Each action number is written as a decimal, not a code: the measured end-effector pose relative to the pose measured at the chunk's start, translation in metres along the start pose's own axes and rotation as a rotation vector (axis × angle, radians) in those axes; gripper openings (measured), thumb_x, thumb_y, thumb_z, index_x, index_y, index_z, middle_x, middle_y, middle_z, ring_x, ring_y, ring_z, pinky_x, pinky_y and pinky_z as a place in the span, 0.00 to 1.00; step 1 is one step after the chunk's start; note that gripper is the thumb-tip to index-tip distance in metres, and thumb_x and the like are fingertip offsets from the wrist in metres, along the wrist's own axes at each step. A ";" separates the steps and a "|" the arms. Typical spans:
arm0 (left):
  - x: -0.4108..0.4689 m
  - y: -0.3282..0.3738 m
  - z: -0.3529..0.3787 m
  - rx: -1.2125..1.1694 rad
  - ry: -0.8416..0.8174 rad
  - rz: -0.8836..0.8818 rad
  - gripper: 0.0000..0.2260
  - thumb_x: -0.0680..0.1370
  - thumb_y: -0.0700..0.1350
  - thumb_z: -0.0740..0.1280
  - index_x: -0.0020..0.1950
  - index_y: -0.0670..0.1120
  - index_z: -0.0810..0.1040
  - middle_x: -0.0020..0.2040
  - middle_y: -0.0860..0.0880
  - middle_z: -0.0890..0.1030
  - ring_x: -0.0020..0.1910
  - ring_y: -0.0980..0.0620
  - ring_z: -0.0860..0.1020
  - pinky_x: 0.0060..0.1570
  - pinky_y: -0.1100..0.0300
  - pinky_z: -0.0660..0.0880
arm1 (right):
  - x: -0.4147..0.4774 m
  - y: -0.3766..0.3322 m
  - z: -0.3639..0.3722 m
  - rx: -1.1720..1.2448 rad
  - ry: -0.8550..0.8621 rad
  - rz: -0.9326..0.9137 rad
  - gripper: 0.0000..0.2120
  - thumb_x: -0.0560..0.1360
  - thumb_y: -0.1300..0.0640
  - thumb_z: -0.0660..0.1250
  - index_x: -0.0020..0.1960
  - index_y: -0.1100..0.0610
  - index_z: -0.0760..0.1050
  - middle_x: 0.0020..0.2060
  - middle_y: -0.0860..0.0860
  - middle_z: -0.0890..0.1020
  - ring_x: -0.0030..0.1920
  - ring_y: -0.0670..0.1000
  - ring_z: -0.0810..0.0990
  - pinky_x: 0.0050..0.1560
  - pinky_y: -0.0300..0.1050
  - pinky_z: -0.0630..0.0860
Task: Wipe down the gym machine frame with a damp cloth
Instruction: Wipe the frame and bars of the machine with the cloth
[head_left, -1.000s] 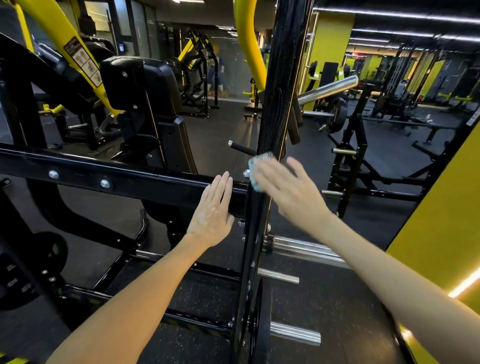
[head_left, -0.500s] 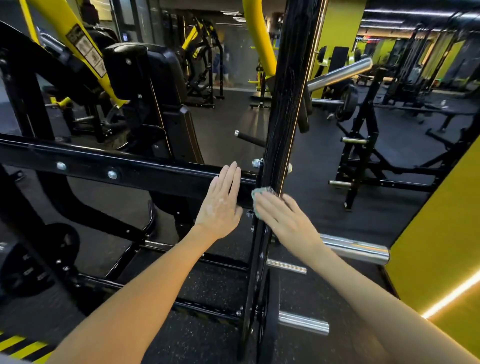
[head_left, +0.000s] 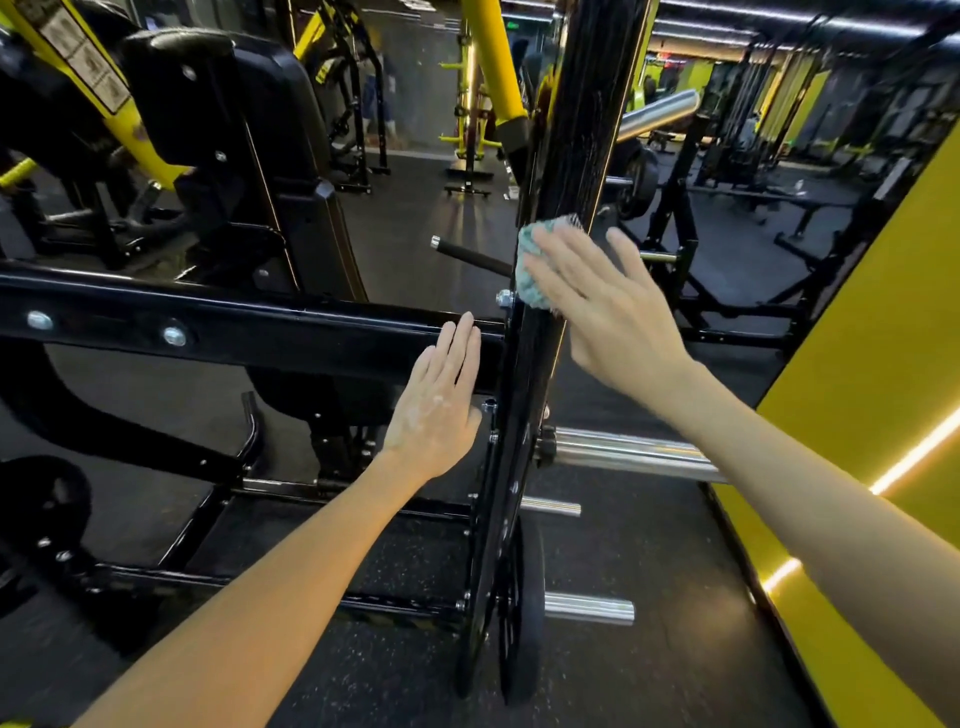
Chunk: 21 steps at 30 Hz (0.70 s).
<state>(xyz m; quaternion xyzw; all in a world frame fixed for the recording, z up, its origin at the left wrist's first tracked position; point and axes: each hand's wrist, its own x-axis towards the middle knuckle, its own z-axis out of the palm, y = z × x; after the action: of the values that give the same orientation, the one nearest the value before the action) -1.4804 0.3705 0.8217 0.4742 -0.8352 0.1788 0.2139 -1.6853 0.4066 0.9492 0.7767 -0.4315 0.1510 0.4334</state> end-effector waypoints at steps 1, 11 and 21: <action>0.000 -0.001 0.001 0.004 0.011 0.005 0.38 0.76 0.44 0.65 0.80 0.35 0.48 0.81 0.38 0.47 0.80 0.40 0.49 0.76 0.50 0.49 | 0.005 0.003 -0.002 0.008 0.028 0.016 0.26 0.78 0.65 0.45 0.73 0.62 0.67 0.74 0.59 0.67 0.75 0.58 0.63 0.72 0.60 0.59; 0.003 -0.004 0.033 -0.063 0.281 0.094 0.33 0.77 0.41 0.55 0.80 0.40 0.46 0.81 0.42 0.49 0.79 0.46 0.45 0.77 0.49 0.50 | -0.081 -0.074 0.089 0.261 0.191 -0.027 0.20 0.81 0.72 0.50 0.68 0.67 0.73 0.69 0.61 0.73 0.72 0.60 0.69 0.72 0.56 0.65; 0.013 -0.012 0.056 -0.111 0.509 0.148 0.28 0.81 0.44 0.53 0.80 0.38 0.51 0.81 0.41 0.50 0.79 0.48 0.44 0.78 0.55 0.43 | -0.137 -0.100 0.144 0.186 0.165 -0.107 0.29 0.78 0.70 0.39 0.70 0.61 0.70 0.72 0.56 0.70 0.74 0.54 0.65 0.73 0.55 0.56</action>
<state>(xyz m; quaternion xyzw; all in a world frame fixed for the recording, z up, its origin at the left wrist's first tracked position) -1.4870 0.3271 0.7824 0.3392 -0.7953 0.2612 0.4292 -1.7045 0.3901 0.7284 0.8205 -0.3363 0.2302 0.4009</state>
